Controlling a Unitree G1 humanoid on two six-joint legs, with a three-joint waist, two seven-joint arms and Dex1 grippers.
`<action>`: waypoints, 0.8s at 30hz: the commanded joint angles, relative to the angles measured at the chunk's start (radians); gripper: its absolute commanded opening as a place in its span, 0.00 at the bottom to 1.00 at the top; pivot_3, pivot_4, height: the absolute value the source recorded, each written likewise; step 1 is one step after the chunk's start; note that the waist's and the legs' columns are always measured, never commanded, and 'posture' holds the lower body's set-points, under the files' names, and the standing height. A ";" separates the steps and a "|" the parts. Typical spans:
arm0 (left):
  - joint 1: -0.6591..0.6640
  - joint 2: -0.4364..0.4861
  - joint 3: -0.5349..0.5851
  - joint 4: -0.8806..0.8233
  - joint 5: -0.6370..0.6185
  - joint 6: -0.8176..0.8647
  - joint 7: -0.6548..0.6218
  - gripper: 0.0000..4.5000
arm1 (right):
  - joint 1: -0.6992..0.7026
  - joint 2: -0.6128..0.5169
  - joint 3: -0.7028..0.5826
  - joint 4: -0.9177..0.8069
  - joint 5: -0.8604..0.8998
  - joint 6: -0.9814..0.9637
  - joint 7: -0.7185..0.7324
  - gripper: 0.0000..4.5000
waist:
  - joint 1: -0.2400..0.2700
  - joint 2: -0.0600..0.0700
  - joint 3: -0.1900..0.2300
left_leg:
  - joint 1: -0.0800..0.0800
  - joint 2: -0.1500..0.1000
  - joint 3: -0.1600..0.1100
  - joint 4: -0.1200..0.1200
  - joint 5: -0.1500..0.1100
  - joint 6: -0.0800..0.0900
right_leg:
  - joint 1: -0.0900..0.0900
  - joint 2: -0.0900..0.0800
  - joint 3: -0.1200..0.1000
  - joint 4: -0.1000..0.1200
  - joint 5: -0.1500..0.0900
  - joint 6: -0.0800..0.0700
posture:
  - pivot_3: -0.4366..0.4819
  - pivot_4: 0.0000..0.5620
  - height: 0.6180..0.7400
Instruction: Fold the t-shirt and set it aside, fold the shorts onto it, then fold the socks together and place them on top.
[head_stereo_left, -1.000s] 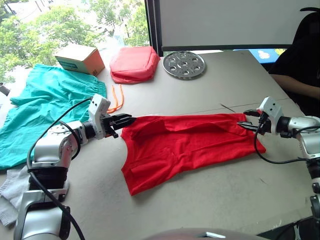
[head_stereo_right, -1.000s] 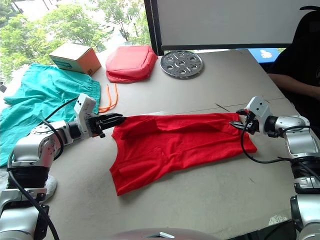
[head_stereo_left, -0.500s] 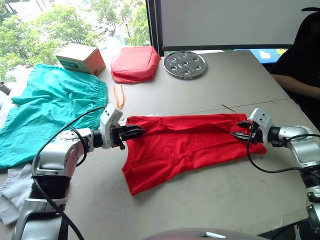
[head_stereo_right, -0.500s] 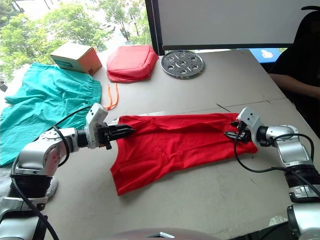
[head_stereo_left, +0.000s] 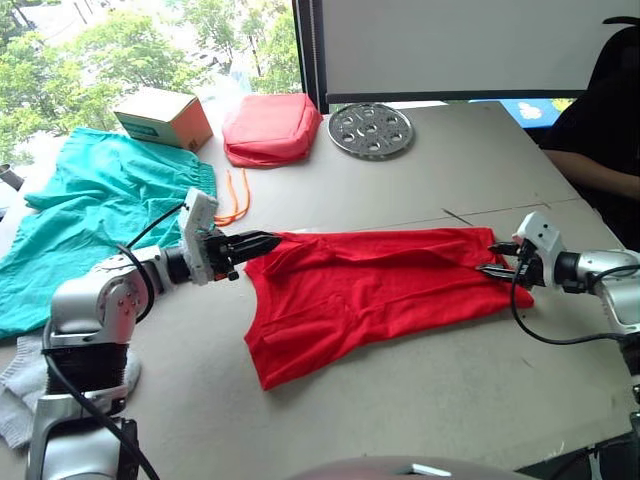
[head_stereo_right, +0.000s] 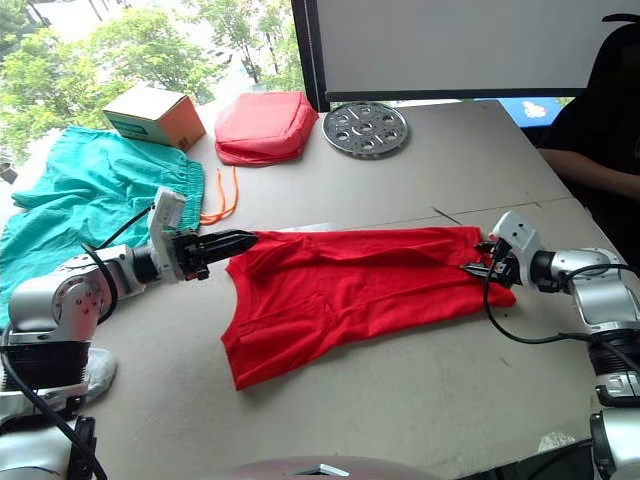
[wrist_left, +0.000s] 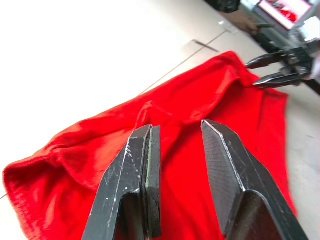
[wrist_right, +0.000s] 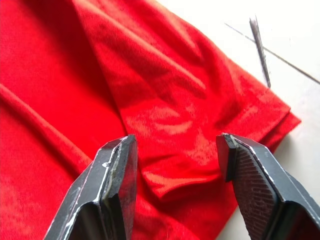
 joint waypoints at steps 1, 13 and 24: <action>-0.017 0.006 -0.094 -0.003 0.063 0.002 0.007 0.33 | -0.040 0.021 0.005 0.007 -0.010 -0.016 -0.017 0.60 | 0.000 0.000 0.000 | 0.000 0.000 0.000 0.000 0.000 0.000 | 0.000 0.000 0.000 0.000 0.000 0.000 | 0.48 0.27 1.00; 0.064 0.115 -0.048 -0.086 -0.060 0.037 -0.194 0.33 | -0.026 0.033 -0.020 -0.037 0.032 -0.018 0.022 0.60 | -0.006 0.001 0.000 | 0.000 0.001 0.001 -0.002 0.000 0.000 | -0.002 0.000 0.001 0.000 0.000 0.000 | 0.48 0.27 1.00; -0.028 0.014 -0.142 0.005 0.177 -0.206 -0.025 0.33 | -0.048 0.065 -0.023 -0.053 0.049 -0.018 0.003 0.60 | -0.006 0.000 0.000 | -0.001 0.000 0.001 -0.001 0.001 -0.001 | -0.002 0.000 0.002 0.000 0.001 0.002 | 0.48 0.27 1.00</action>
